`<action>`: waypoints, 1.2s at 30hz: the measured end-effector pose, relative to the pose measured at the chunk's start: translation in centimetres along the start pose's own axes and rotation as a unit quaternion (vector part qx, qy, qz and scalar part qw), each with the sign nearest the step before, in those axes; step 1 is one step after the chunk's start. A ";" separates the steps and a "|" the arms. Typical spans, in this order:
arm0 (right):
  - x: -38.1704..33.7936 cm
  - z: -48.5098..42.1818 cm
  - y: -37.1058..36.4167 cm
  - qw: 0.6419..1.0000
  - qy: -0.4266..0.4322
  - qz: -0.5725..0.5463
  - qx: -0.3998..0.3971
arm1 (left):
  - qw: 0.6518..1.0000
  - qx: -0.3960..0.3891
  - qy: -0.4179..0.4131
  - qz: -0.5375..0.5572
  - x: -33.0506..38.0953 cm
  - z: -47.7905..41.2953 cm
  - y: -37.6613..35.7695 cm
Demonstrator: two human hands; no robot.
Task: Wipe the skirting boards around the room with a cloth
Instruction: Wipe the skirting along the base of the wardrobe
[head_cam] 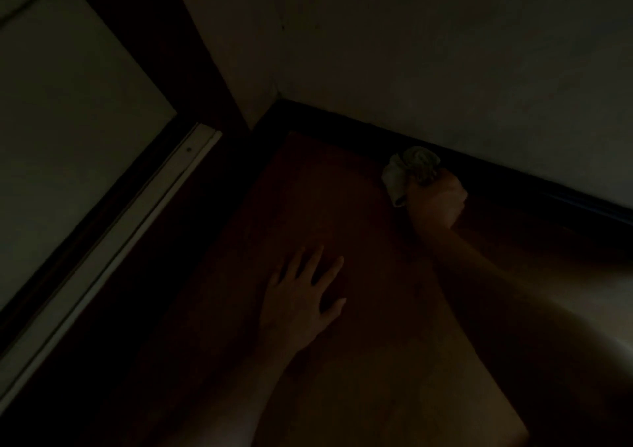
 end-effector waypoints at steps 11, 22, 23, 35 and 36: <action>-1.6 1.0 -0.5 0.998 0.056 -0.029 -0.029 | 0.998 0.031 -0.049 -0.003 1.2 -0.6 -1.8; 0.2 0.4 1.1 0.998 0.063 -0.013 0.008 | 0.996 0.064 -0.064 0.010 0.7 -2.1 -2.2; 0.6 0.2 1.4 0.998 0.058 -0.016 0.019 | 0.996 0.067 -0.061 0.010 0.7 -2.2 -2.3; 1.7 0.0 0.4 0.994 0.064 -0.046 0.071 | 0.996 0.074 -0.056 0.018 0.7 -2.1 -2.4; 1.2 0.1 0.0 0.995 0.068 -0.045 0.064 | 0.995 0.073 -0.058 0.018 0.7 -2.2 -2.4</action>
Point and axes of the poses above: each hand's wrist, its own z-axis away from the middle knuckle, its own y-axis out of the back of the hand, x = y × z, the point moved 1 cm from there along -z, towards the middle knuckle, and after that the axes turned 12 degrees about -y, right-handed, at the moved point
